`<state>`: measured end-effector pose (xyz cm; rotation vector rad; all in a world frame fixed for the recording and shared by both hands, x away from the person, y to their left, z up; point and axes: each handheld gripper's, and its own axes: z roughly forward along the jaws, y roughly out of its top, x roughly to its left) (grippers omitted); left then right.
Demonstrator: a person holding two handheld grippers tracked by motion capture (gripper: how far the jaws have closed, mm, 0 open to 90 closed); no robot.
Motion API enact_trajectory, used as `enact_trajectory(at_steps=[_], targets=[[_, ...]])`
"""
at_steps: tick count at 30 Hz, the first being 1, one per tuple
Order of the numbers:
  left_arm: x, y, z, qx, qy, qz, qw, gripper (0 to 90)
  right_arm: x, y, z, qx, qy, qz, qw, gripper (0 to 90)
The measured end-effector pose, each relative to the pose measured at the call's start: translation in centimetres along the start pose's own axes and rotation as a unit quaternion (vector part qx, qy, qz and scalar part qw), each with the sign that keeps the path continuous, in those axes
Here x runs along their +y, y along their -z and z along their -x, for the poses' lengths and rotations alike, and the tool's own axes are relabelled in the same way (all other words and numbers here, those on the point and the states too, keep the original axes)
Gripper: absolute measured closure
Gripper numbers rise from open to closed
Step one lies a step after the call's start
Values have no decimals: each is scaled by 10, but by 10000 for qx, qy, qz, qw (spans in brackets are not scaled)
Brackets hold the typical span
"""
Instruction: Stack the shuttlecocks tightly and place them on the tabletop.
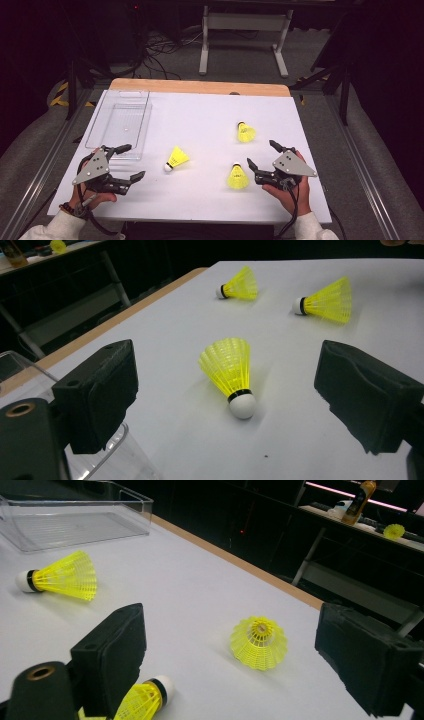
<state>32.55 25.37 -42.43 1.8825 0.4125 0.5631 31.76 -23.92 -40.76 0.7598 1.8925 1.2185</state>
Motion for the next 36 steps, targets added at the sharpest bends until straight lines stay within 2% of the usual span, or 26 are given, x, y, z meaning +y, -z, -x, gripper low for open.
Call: enact_trajectory(at_steps=[2, 10, 19, 23, 24, 29, 36], targets=[[-2, 0, -2, -47, 54, 22, 10000, 108, 0, 2, 0, 28, -40, -23, 10000, 136], [-6, -1, -4, -110, 22, -97, 9999, 101, 1, 3, 2, 42, -119, -103, 9999, 137], [-8, -1, -2, -163, 21, -207, 9996, 101, 7, -9, -5, 467, -111, -368, 9982, 168], [-9, -3, -1, -211, 16, -256, 9994, 101, 12, -17, -14, 860, 49, -586, 9946, 210], [-9, -3, -1, -211, 16, -256, 9994, 101, 12, -17, -14, 860, 49, -586, 9946, 210], [-11, -8, 0, -324, 40, -345, 9989, 103, 20, -31, -28, 1254, 181, -848, 9883, 224], [-12, -15, 2, -364, 44, -484, 9982, 121, 24, -42, -38, 1444, 303, -1023, 9838, 239]])
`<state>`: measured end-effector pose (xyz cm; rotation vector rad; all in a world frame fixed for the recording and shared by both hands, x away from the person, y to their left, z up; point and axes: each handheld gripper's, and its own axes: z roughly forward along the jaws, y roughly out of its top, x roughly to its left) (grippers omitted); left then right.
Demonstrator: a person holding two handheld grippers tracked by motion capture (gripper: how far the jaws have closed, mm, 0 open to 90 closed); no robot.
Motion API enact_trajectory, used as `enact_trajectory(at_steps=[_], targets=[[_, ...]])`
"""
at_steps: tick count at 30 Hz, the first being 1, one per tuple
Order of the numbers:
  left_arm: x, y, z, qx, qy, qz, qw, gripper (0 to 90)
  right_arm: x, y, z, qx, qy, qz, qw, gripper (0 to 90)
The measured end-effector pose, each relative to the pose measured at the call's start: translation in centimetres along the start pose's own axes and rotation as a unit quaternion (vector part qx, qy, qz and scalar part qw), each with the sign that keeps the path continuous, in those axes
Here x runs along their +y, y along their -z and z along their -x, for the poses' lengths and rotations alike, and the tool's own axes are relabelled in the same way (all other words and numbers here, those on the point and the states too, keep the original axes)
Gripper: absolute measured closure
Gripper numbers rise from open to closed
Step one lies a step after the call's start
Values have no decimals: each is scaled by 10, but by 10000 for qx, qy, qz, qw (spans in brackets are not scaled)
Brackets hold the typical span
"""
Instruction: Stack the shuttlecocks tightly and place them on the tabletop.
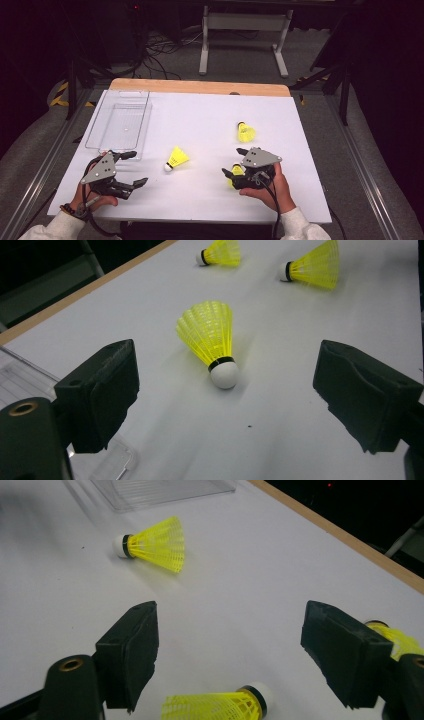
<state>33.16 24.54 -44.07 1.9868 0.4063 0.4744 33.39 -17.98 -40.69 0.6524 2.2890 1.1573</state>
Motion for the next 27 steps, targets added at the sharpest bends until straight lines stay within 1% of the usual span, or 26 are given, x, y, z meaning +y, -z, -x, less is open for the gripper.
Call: enact_trajectory(at_steps=[3, 4, 5, 8, 10, 11, 13, 14, 15, 16, 17, 18, 20, 21, 23, 25, 26, 27], targets=[[0, -3, -1, 14, 36, -37, 10000, 130, 4, -6, -4, 108, 72, -101, 9999, 249], [0, -3, -1, 14, 36, -37, 10000, 130, 4, -6, -4, 108, 72, -101, 9999, 249], [0, -3, -1, 34, 27, -60, 10000, 130, 6, -8, -6, 176, 92, -111, 9997, 251], [-1, -4, -1, 29, 57, -86, 9999, 132, 13, -14, -10, 284, 173, -133, 9994, 261], [0, -6, -2, 7, 82, -81, 9999, 132, 15, -16, -12, 319, 190, -157, 9992, 264], [1, -9, -2, 33, 82, -137, 9999, 132, 16, -17, -13, 339, 192, -165, 9991, 264], [3, -16, -3, -21, 109, -191, 9998, 139, 18, -20, -14, 329, 208, -154, 9991, 265], [6, -22, -4, -33, 126, -270, 9996, 147, 18, -20, -14, 293, 226, -175, 9992, 265], [8, -28, -5, -89, 169, -299, 9994, 147, 18, -20, -13, 292, 229, -172, 9992, 265], [8, -28, -5, -89, 169, -299, 9994, 156, 18, -20, -13, 292, 229, -172, 9992, 265], [10, -37, -6, 0, 261, -494, 9984, 169, 16, -18, -12, 299, 191, -169, 9992, 265], [10, -37, -6, 0, 261, -494, 9984, 170, 16, -17, -11, 281, 173, -172, 9993, 265], [10, -49, -9, -51, 446, -699, 9965, 172, 15, -17, -11, 279, 152, -161, 9994, 265], [10, -52, -9, -28, 463, -799, 9957, 193, 14, -16, -10, 281, 144, -171, 9994, 265], [9, -59, -10, -83, 558, -909, 9943, 202, 12, -15, -10, 285, 148, -186, 9993, 265], [9, -65, -10, -145, 570, -1029, 9929, 219, 10, -14, -10, 288, 138, -205, 9993, 264], [9, -65, -10, -145, 570, -1029, 9929, 224, 10, -14, -10, 288, 138, -205, 9993, 264], [8, -69, -11, -260, 573, -1080, 9922, 224, 8, -14, -9, 275, 112, -229, 9993, 263]])
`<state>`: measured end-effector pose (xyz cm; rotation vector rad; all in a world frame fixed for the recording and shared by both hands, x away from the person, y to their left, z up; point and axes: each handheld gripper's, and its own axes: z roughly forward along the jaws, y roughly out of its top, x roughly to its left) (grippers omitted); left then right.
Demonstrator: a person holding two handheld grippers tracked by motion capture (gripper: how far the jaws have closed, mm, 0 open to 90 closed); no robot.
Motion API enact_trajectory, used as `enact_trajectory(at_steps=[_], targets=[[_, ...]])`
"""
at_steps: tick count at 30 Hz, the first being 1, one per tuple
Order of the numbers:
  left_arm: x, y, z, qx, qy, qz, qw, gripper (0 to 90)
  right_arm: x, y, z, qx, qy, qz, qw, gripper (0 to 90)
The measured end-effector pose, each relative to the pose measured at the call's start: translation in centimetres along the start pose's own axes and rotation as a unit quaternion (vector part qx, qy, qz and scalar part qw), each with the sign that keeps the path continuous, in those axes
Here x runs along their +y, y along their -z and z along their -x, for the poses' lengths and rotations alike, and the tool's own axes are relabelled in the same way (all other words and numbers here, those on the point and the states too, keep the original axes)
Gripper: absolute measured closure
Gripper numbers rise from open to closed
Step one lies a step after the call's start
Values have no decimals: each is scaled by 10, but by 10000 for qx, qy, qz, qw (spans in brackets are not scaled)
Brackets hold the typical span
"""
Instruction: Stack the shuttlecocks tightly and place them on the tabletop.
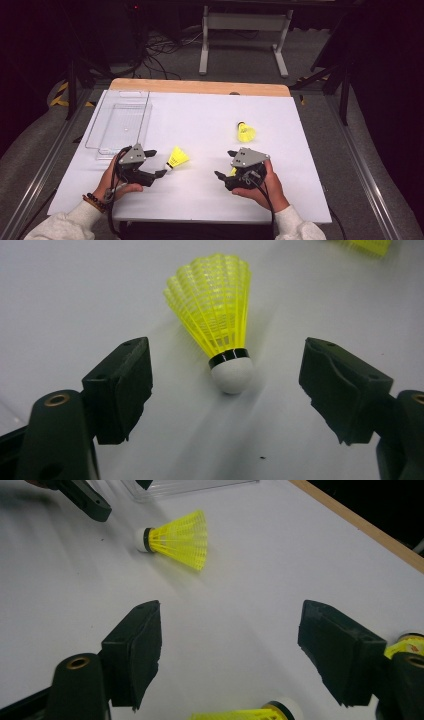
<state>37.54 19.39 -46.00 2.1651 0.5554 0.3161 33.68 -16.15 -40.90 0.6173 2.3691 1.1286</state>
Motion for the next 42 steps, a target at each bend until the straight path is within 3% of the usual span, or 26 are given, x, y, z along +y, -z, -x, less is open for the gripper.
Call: enact_trajectory(at_steps=[2, 9, 14, 22, 28, 32, 34, 36, 42], targets=[[2, -6, 1, -1, -68, -138, 9999, 240, -3, 1, 1, -8, 0, -43, 10000, 261], [9, -23, -4, -152, -15, -426, 9990, 333, -9, 9, 4, -97, -63, -73, 9999, 262], [12, -33, -9, -156, 143, -578, 9981, 363, -14, 17, 10, -161, -146, -27, 9998, 262], [18, -46, -11, -304, 9, -851, 9959, 487, -21, 23, 17, -227, -274, -39, 9994, 263], [25, -50, -10, -372, -514, -987, 9931, 637, -23, 25, 19, -240, -268, -61, 9993, 267], [31, -52, -8, -361, -850, -1014, 9905, 639, -24, 26, 20, -260, -283, -51, 9992, 267], [34, -53, -9, -403, -917, -983, 9901, 639, -24, 26, 21, -257, -293, -51, 9992, 267], [39, -54, -10, -293, -1084, -963, 9890, 639, -24, 26, 21, -273, -306, -61, 9991, 267], [45, -65, -5, -185, -1513, -1116, 9820, 639, -25, 25, 23, -281, -338, -91, 9990, 267]])
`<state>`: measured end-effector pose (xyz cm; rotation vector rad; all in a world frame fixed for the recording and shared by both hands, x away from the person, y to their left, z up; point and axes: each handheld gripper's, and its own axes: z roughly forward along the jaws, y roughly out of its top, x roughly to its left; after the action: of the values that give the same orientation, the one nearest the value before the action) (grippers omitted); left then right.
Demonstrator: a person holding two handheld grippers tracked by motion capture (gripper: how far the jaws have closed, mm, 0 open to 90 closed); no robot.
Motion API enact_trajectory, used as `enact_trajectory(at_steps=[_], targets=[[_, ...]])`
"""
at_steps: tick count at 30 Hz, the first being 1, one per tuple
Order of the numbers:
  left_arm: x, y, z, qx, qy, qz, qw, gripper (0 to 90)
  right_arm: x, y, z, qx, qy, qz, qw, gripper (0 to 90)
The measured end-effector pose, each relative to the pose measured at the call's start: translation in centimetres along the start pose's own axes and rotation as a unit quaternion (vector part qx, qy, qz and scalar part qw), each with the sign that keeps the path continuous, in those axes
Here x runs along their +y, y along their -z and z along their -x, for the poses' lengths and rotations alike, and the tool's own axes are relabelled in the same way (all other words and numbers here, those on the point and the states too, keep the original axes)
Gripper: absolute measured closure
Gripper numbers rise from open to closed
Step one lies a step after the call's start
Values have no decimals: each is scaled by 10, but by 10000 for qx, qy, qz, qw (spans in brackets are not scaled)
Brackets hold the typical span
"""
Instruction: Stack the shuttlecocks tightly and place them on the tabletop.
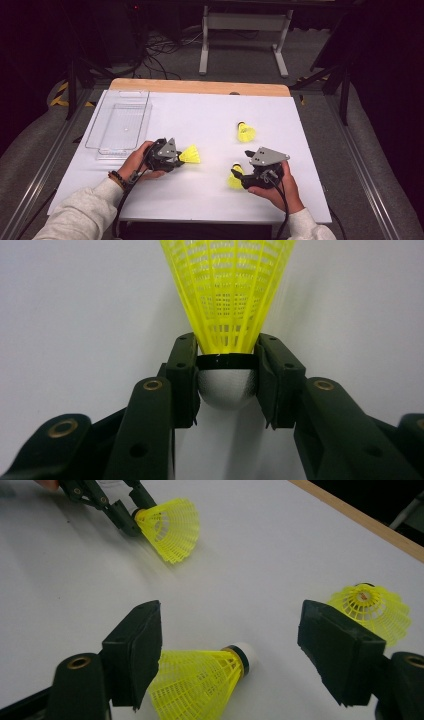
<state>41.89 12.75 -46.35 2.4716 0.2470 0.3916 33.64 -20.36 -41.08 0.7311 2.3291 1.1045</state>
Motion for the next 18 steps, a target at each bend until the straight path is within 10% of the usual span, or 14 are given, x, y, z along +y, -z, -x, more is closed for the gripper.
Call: enact_trajectory(at_steps=[9, 18], targets=[[-1, -6, -8, -240, 214, 49, 9995, 607, -1, -1, 0, 41, 9, -49, 10000, 260], [12, -13, -14, -271, 447, 216, 9984, 369, -1, 0, 0, 67, 6, -54, 10000, 256]])
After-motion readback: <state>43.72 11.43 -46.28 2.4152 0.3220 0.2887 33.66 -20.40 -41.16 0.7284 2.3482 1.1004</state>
